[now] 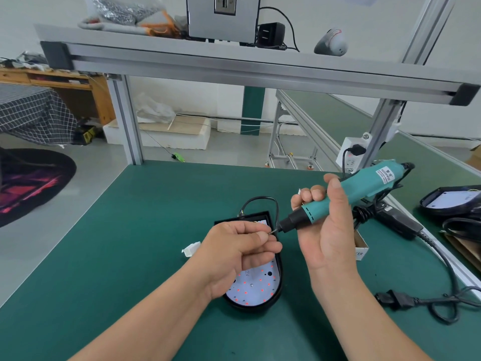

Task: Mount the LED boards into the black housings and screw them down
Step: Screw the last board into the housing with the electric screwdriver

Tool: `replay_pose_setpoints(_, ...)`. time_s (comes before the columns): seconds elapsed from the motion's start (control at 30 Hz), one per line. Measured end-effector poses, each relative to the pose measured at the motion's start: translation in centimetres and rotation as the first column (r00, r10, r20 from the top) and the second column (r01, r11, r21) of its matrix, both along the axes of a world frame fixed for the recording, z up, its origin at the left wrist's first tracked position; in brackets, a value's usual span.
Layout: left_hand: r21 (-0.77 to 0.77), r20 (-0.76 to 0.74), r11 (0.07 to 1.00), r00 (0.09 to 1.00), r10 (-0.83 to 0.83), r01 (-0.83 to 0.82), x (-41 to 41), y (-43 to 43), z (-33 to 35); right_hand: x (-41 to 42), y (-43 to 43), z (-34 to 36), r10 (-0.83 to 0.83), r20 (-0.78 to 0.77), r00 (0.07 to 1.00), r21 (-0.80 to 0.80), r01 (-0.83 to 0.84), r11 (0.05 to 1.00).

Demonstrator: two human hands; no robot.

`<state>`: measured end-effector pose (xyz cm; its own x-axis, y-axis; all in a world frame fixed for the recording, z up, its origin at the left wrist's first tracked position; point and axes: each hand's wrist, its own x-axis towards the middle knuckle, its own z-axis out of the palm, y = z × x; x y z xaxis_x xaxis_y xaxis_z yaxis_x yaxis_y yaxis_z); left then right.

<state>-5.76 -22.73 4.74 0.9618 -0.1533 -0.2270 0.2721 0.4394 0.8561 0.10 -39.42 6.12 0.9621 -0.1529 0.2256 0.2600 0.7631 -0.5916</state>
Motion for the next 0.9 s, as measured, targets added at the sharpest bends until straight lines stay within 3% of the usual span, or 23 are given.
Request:
replay_pose_setpoints(0.17, 0.001, 0.022, 1.000, 1.000, 0.017, -0.017, 0.10, 0.01, -0.27, -0.30, 0.22, 0.04, 0.011, 0.038, 0.999, -0.046, -0.009, 0.999)
replay_pose_setpoints(0.53, 0.030, 0.068, 0.999, 0.998, -0.016, 0.014, 0.07, -0.07, -0.31, 0.11, -0.42, 0.13, 0.023, -0.005, 1.000, 0.045, -0.023, 0.999)
replay_pose_setpoints(0.9, -0.116, -0.007, 0.989, 0.995, -0.095, 0.093, 0.32, 0.10, -0.46, 0.14, -0.61, 0.21, 0.033, -0.028, 0.999, 0.086, -0.030, 0.996)
